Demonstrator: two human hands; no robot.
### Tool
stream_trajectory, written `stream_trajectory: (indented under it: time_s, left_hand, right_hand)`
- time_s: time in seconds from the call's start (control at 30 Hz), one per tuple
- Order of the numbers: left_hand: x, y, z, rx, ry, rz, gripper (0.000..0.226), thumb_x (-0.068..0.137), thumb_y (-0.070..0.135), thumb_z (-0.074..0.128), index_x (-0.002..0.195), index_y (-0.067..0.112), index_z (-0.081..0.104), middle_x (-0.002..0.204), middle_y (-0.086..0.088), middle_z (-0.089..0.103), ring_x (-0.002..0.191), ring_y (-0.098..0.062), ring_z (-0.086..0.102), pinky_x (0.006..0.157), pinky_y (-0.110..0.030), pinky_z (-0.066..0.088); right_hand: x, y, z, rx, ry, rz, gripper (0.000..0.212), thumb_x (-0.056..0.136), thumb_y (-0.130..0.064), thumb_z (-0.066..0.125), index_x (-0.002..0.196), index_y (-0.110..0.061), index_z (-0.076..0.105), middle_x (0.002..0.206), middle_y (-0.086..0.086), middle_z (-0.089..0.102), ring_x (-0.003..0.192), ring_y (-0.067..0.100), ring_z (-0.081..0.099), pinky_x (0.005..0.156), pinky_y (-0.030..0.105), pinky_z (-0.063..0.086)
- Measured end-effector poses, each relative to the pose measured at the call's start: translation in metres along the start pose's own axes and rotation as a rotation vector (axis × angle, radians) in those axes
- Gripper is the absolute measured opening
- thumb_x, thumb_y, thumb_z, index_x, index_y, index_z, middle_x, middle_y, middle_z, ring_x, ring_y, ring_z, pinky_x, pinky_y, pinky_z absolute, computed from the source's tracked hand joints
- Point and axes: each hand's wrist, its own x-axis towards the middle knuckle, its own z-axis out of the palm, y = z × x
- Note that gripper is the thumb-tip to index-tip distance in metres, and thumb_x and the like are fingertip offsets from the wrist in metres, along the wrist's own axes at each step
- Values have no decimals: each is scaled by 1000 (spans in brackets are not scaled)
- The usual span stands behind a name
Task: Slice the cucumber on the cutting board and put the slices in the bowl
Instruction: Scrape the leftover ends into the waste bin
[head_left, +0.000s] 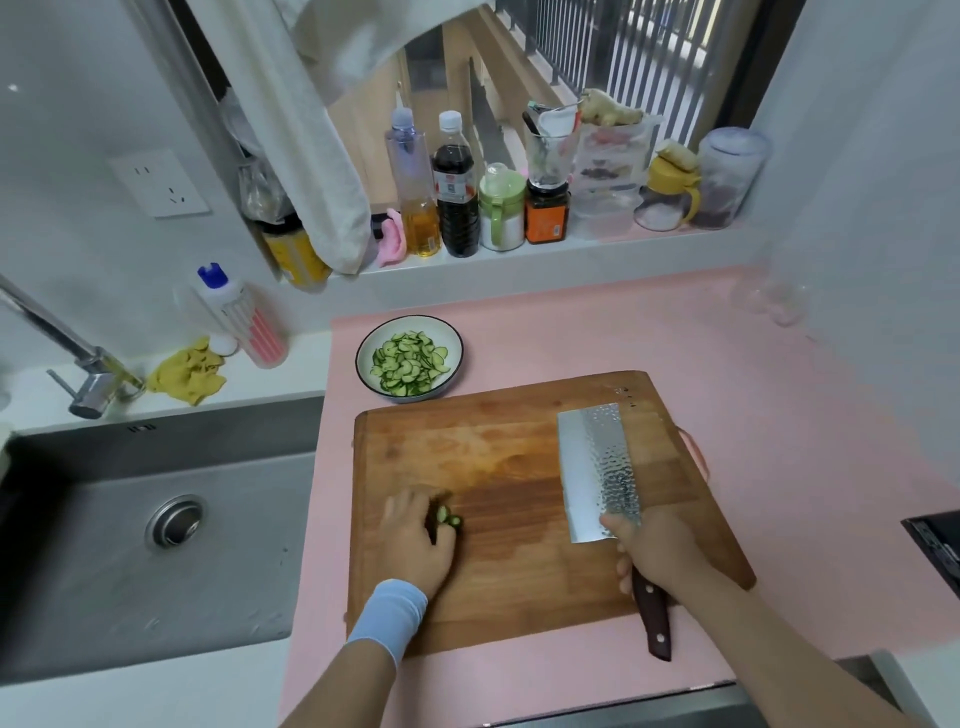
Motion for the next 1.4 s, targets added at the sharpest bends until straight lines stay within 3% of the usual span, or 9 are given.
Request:
stream_trajectory:
  time_s: [0.13, 0.23, 0.47, 0.63, 0.83, 0.97, 1.1, 1.27, 1.4]
  left_hand:
    - [-5, -12, -15, 101, 16, -176, 57, 85, 32, 42, 140, 19, 48, 146, 5, 45, 133, -18, 37, 115, -33, 27]
    - [-9, -23, -13, 152, -64, -205, 70, 89, 47, 23, 152, 16, 33, 159, -1, 29, 147, -18, 20, 122, -33, 13]
    - [-15, -20, -17, 157, -135, -175, 74, 93, 54, 13, 157, 16, 12, 164, -1, 10, 150, -15, 6, 121, -26, -1]
    - [-17, -25, -15, 192, -216, -107, 80, 89, 56, 9, 157, 13, -1, 165, -1, -1, 150, -11, -5, 119, -24, -11]
    - [-16, -14, -16, 211, -305, 21, 74, 97, 53, 18, 152, 20, -19, 161, 5, -17, 145, -5, -24, 118, -29, -17]
    - [0, -9, -27, -87, -205, -13, 76, 89, 54, 13, 157, 23, -2, 162, 11, -10, 149, -8, -14, 114, -19, -18]
    - [23, -7, -53, -410, 39, -138, 68, 94, 50, 20, 156, 23, 18, 162, 13, 13, 148, -3, 10, 121, -24, 3]
    - [22, 24, -52, -440, -5, -212, 59, 97, 52, 24, 153, 32, 29, 159, 16, 24, 147, -4, 17, 123, -32, 10]
    - [-2, 90, -23, -473, -149, -103, 43, 104, 38, 32, 145, 30, 44, 149, 14, 39, 140, -6, 32, 113, -18, 15]
  right_hand:
    - [-10, -7, 28, -70, -55, 2, 38, 93, -29, 70, 75, 2, 57, 54, 20, 61, 40, 30, 60, 42, 27, 46]
    - [-18, -13, 53, -107, -90, -9, 37, 95, -29, 69, 76, 1, 57, 54, 19, 60, 39, 29, 59, 40, 26, 46]
    - [-33, -26, 120, -195, -147, -12, 39, 95, -33, 69, 76, -2, 55, 52, 17, 61, 38, 29, 58, 41, 30, 48]
    - [-42, -37, 159, -252, -149, -12, 42, 95, -38, 66, 82, 0, 56, 66, 25, 70, 48, 35, 65, 46, 34, 52]
    - [-45, -33, 160, -117, -169, -34, 31, 98, -35, 62, 92, -4, 61, 59, 15, 65, 42, 29, 61, 42, 28, 47]
    - [-54, -18, 155, 85, -228, -34, 27, 101, -30, 58, 95, -4, 56, 55, 9, 56, 35, 23, 50, 41, 26, 40]
    - [-67, -9, 134, 222, -260, -53, 33, 102, -33, 58, 87, -4, 53, 59, 8, 56, 42, 23, 50, 45, 30, 45]
    - [-87, 7, 86, 327, -242, -70, 36, 101, -39, 58, 87, -5, 52, 61, 8, 56, 46, 22, 51, 51, 32, 49]
    - [-112, 37, 29, 375, -194, -87, 36, 100, -39, 59, 86, -6, 54, 63, 8, 55, 48, 21, 49, 51, 32, 49]
